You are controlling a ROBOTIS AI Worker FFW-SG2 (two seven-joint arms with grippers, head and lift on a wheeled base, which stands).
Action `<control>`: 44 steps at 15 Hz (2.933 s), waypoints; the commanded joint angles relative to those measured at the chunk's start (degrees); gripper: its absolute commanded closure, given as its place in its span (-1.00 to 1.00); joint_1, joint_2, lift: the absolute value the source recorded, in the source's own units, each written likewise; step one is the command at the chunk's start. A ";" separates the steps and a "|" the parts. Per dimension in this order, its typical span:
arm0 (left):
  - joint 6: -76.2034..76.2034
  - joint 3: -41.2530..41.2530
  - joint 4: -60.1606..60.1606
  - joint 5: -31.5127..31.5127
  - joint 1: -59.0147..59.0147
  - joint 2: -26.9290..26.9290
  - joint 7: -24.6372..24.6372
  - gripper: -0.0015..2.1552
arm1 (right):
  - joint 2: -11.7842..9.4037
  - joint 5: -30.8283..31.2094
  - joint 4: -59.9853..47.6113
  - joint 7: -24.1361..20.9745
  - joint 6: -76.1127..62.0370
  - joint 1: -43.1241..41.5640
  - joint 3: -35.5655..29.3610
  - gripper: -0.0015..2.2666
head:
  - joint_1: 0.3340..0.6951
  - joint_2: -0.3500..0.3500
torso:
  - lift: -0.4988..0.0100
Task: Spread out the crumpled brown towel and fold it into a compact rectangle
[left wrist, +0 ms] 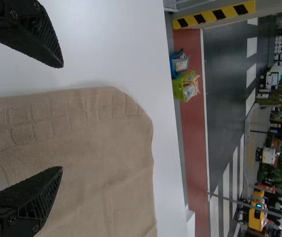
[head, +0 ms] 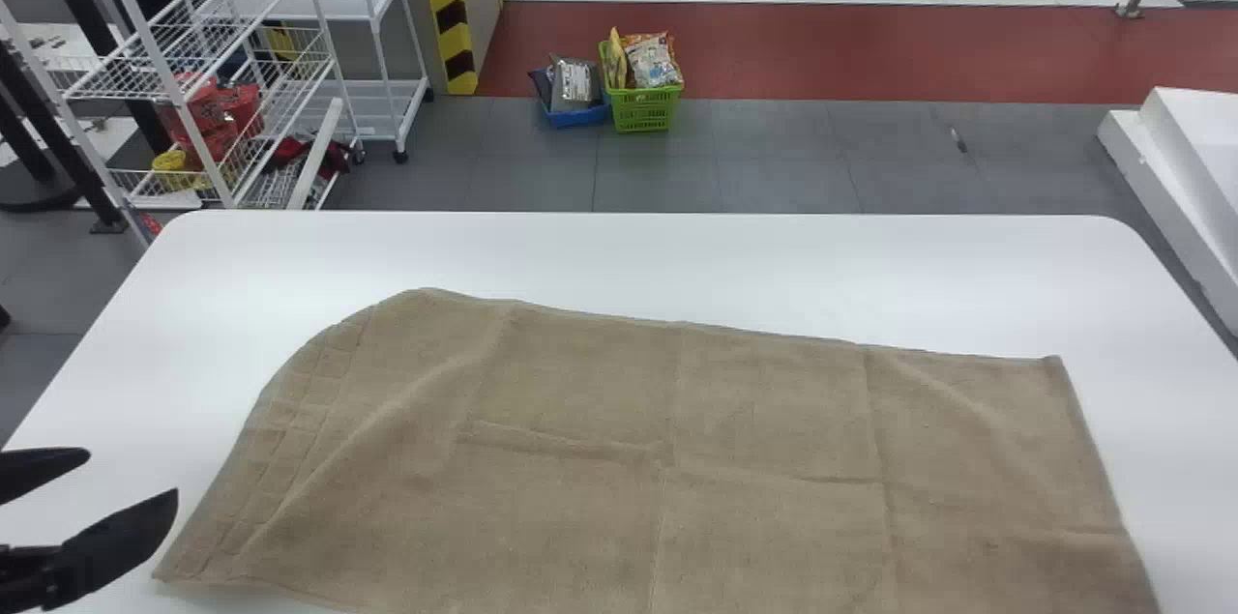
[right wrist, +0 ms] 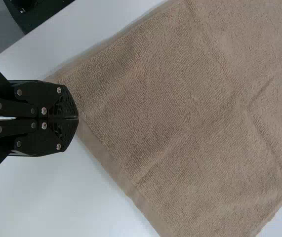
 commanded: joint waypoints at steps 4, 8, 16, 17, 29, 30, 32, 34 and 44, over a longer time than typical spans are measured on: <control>-0.06 0.01 -0.05 -0.17 -0.11 -0.07 -0.10 -0.93 | 0.69 -5.73 -1.62 0.28 0.42 -0.12 -2.17 0.88 | 1.00 0.04 | 0.46; -0.06 0.01 -0.05 -0.26 -0.11 -0.07 -0.28 -0.93 | 0.86 -1.69 -1.10 0.28 0.25 -0.47 2.22 0.88 | 1.00 0.16 | 0.46; -0.59 -0.17 0.92 -0.26 -0.37 0.02 -0.10 -0.93 | 0.69 1.47 1.10 0.28 0.25 -1.79 2.22 0.88 | 1.00 0.13 | 0.46; -0.59 -0.17 1.00 -0.26 -0.37 0.11 -0.10 -0.93 | 0.69 2.00 1.45 0.28 0.25 -1.79 2.22 0.88 | 1.00 0.11 | 0.46; -0.59 -2.37 1.27 -1.40 -0.99 0.11 0.34 -0.93 | -0.89 2.88 5.94 0.28 0.42 -4.34 -2.08 0.88 | 1.00 -0.24 | 0.46; -0.59 -2.89 1.18 -1.58 -1.08 -0.07 0.51 -0.93 | -0.10 -0.46 5.85 0.28 0.77 -5.22 -4.10 0.87 | 1.00 -0.25 | 0.46; -0.59 -4.21 1.00 -1.76 -1.43 -0.33 0.87 -0.93 | 1.65 -5.21 5.50 0.28 1.30 -6.53 -8.06 0.49 | 1.00 -0.28 | 0.46; 0.47 -6.15 0.92 -1.84 -2.39 -0.42 2.10 -0.93 | 2.71 -10.39 4.88 0.28 2.00 -6.80 -12.45 -0.54 | 1.00 -0.31 | 0.46; 3.63 -19.33 9.18 -1.58 -14.87 -1.21 11.41 -0.81 | 15.89 -26.39 8.57 -10.46 1.65 -12.95 -11.75 -0.97 | 1.00 -0.30 | 0.46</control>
